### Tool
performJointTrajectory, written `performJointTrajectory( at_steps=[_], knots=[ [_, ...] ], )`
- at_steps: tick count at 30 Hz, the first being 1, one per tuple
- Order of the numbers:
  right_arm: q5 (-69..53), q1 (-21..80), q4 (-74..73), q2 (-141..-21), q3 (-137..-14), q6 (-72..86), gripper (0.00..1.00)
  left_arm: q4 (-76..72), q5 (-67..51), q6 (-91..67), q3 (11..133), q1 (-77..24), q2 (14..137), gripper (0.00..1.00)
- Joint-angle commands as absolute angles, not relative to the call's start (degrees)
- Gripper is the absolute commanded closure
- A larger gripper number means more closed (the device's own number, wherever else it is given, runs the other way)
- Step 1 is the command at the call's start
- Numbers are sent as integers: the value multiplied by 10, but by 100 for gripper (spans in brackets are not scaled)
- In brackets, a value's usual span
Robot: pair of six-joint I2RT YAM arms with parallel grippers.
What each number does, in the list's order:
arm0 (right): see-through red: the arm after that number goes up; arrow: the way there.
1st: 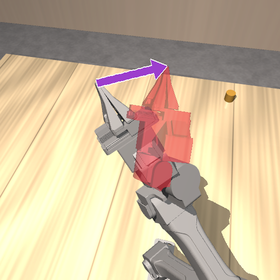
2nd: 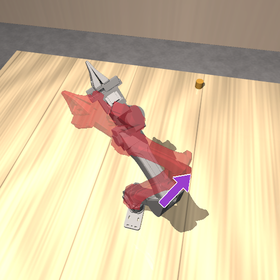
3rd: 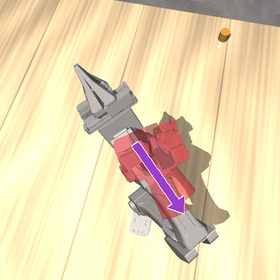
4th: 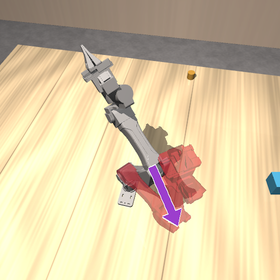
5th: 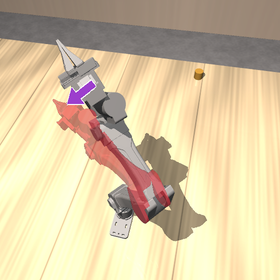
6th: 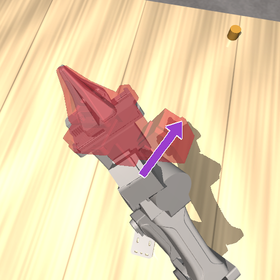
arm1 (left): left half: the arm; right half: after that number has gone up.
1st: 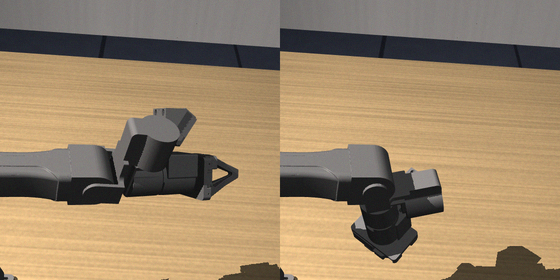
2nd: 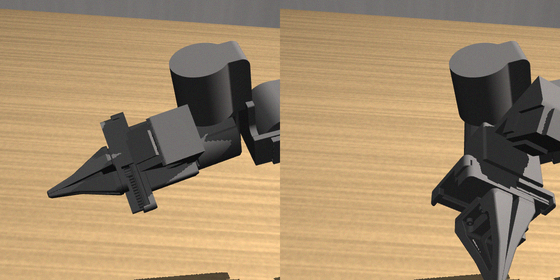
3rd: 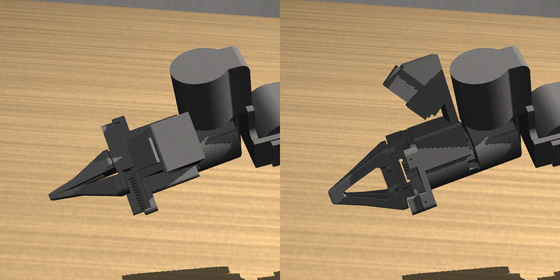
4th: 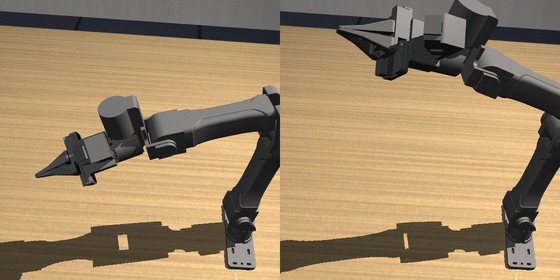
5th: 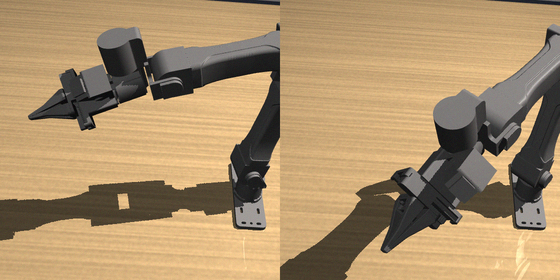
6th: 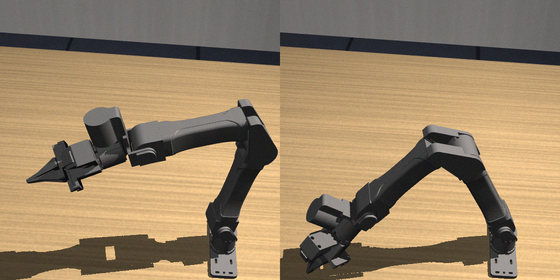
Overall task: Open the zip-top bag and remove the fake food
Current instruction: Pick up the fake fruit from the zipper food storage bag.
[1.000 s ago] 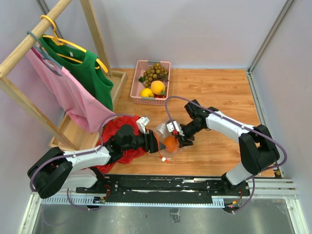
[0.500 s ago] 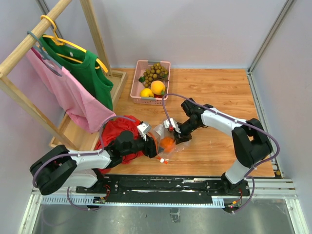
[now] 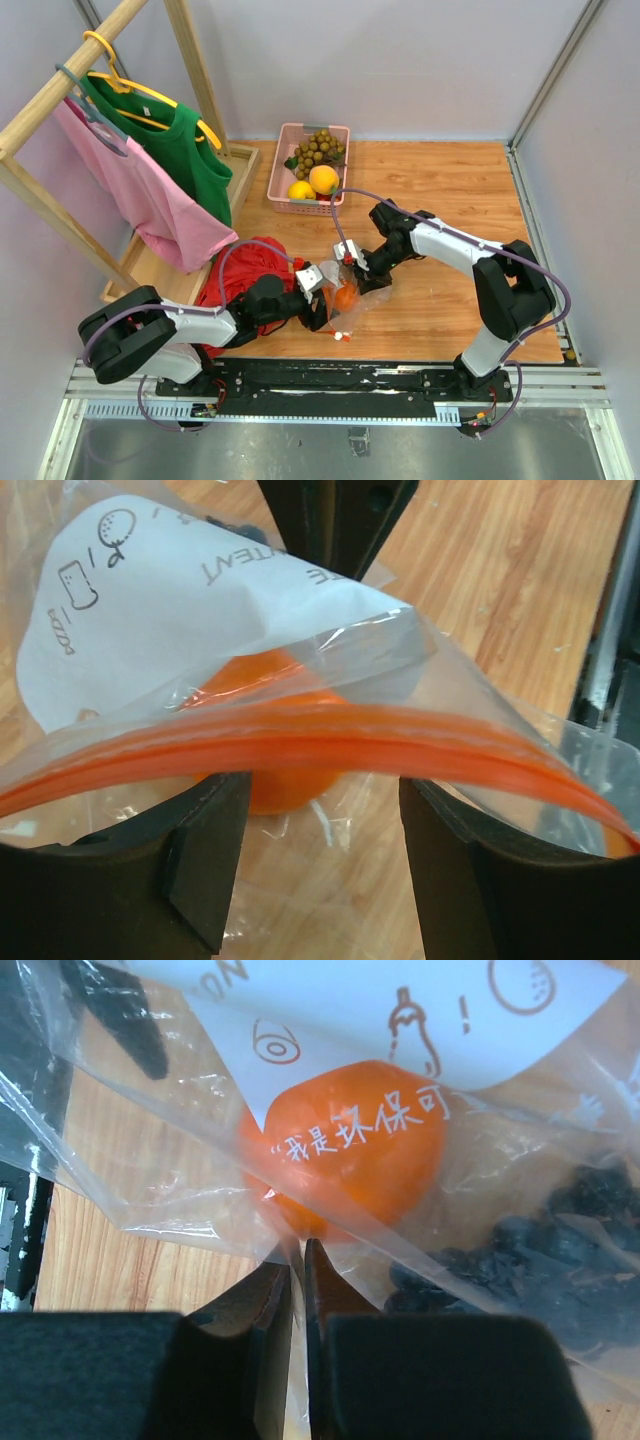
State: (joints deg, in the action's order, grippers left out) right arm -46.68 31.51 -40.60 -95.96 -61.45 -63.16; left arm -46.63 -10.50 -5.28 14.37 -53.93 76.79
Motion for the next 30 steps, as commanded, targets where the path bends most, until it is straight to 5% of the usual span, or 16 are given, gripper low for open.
performJointTrajectory(
  at_steps=[1,15,30],
  knots=[
    [-489,329,-427,-967,-629,-626,91,-505,-54,6,154,-546,782,31],
    [-480,345,-432,-1001,-656,-596,92,-516,-40,11,187,-546,856,1],
    [-480,348,-435,-1007,-657,-596,93,-474,-28,-2,231,-546,912,2]
  ],
)
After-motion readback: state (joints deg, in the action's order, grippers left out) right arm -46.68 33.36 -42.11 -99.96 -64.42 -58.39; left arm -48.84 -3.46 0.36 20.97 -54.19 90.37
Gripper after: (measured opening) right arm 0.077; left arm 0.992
